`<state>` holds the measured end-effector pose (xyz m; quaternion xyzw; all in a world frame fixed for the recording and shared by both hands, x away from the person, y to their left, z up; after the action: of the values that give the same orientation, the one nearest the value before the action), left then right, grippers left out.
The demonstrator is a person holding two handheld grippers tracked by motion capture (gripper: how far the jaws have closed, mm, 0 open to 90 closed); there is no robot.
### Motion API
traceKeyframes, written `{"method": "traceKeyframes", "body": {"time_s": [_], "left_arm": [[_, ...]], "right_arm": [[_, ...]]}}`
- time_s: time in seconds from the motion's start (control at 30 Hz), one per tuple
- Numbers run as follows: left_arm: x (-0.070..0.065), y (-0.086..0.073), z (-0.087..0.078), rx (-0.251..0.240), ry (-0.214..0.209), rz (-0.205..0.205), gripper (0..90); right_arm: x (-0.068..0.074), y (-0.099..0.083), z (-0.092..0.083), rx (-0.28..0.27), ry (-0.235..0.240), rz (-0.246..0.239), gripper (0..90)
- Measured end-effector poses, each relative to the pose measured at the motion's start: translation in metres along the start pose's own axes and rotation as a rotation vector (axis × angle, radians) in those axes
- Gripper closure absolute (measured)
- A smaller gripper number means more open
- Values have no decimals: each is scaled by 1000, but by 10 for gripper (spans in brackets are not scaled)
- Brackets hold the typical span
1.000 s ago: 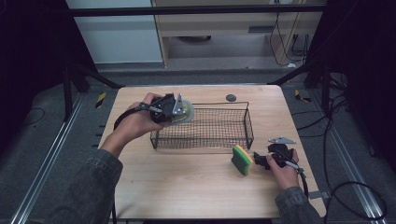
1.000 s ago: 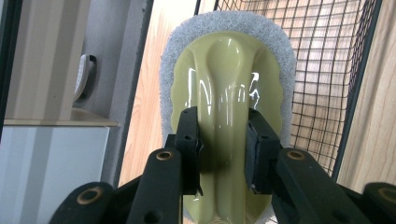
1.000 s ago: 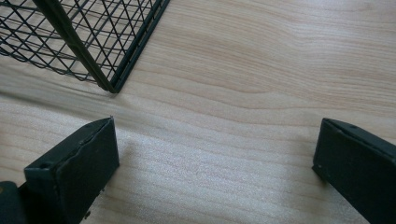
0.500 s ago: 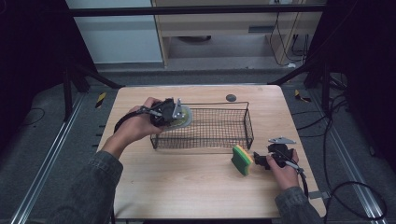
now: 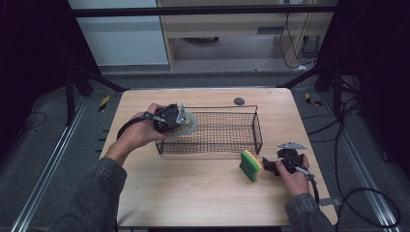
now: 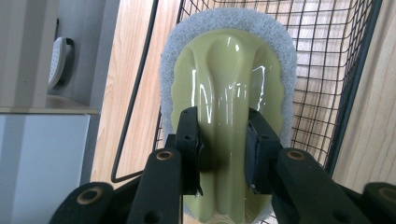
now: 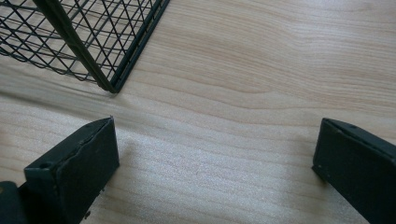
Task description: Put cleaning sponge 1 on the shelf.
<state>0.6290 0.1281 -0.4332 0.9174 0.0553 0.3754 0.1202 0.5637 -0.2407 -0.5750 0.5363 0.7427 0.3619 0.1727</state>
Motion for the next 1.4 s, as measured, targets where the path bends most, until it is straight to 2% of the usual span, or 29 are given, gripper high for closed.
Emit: {"method": "traceKeyframes", "body": {"time_s": [0.37,1.0,1.4], "left_arm": [[-6,-2,5,19,-18,14,704],[-16,-12,17,39,-44,-1,705],[-19,-12,23,43,-54,0,705]], "right_arm": [[0,0,0,-3,1,-3,4],[0,0,0,-2,1,-2,4],[0,0,0,-2,0,-4,5]]}}
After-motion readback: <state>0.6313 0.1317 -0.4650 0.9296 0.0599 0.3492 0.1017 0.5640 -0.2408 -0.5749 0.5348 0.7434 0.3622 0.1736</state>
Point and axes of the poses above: each handheld gripper's, and its own axes: z roughly forward along the jaws, y roughly out of its top, x roughly to its left, the point moved 9 cm from there along z, roughly forward along the jaws, and after that the axes turned 11 degrees about y, right-handed, at the moved point
